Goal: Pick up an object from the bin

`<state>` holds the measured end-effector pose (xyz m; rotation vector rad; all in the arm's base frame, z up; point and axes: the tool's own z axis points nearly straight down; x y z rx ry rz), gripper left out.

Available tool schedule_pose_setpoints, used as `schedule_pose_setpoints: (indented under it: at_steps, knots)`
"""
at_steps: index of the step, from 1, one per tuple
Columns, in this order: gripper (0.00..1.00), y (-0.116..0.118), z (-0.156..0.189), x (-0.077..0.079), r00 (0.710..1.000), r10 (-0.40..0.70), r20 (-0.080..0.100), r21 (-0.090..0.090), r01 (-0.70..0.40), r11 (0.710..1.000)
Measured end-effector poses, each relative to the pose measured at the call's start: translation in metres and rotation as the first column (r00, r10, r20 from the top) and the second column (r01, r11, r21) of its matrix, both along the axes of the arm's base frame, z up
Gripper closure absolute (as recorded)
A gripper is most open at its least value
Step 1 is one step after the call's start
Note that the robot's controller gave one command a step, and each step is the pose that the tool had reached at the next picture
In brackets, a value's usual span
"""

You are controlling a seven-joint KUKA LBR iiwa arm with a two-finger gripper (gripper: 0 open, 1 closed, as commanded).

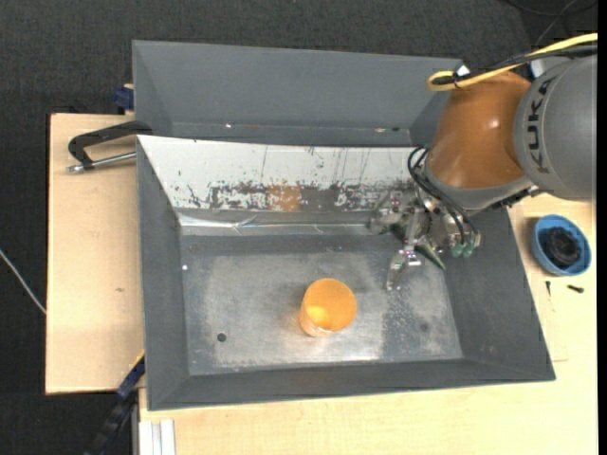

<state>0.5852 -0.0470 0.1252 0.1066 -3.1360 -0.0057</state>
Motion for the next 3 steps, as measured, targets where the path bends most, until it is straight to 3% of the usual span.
schedule_pose_setpoints:
  at_steps: [1, 2, 3]
  knots:
    - [0.00, 0.071, 0.000, -0.023, 0.983, 0.183, 0.004, 0.000, -0.183, 0.983]
    - [0.00, 0.104, -0.053, -0.070, 0.857, 0.515, 0.011, -0.005, -0.515, 0.857]
    - [1.00, 0.103, -0.052, -0.071, 0.857, 0.516, 0.004, -0.004, -0.516, 0.857]
